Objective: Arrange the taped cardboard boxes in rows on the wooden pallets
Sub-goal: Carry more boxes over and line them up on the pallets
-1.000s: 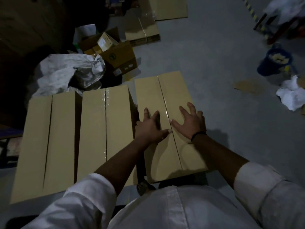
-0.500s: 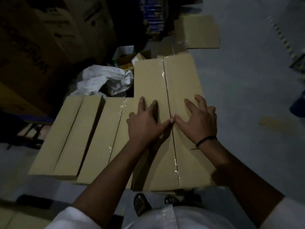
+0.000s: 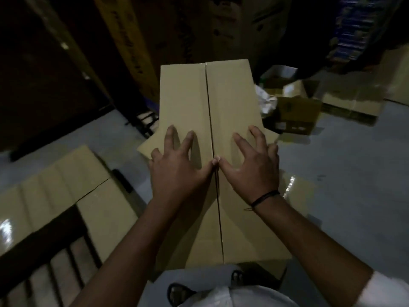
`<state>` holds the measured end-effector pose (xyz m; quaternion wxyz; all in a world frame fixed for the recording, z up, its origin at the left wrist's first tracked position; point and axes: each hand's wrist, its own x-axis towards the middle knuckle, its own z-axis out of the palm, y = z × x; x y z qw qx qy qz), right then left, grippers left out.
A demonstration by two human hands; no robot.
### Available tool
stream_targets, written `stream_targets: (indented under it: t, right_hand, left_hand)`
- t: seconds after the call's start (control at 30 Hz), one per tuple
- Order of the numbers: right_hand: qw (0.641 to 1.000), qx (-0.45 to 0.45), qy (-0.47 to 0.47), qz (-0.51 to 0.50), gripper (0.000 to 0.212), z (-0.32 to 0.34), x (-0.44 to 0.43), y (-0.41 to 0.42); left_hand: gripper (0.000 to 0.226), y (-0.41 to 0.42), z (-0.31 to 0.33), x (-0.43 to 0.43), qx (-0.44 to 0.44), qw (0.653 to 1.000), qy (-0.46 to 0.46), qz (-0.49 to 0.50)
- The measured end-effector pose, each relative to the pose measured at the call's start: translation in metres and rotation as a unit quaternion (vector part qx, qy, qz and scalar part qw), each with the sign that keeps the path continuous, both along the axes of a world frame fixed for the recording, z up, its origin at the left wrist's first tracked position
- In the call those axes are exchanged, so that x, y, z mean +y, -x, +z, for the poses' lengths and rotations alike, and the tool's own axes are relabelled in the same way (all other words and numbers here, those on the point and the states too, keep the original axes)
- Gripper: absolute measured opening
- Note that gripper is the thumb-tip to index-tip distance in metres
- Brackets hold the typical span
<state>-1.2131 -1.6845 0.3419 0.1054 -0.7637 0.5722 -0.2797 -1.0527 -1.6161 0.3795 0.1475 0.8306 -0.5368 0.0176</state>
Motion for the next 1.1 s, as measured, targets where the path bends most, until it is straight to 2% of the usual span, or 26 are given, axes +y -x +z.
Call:
stream_targets:
  t: [0.23,0.5,0.8,1.1]
  right_hand:
    - [0.984,-0.004,0.015,0.178,0.073,0.009,0.073,-0.100]
    - [0.940,0.032,-0.011,0.339,0.073,0.001,0.209,-0.208]
    - [0.900,0.046,-0.032,0.432,0.068,-0.019,0.392,-0.308]
    - [0.862,0.107,-0.032,0.494,0.068,-0.048,0.469,-0.383]
  left_hand:
    - [0.093,-0.069,0.007,0.122,-0.003,0.985,0.015,0.171]
    - [0.090,-0.130,-0.012,0.294,0.003,0.950,0.011,0.311]
    - [0.091,-0.207,-0.031,0.490,0.002,0.915,-0.019,0.403]
    - [0.090,-0.266,-0.069,0.576,0.044,0.890,-0.008,0.454]
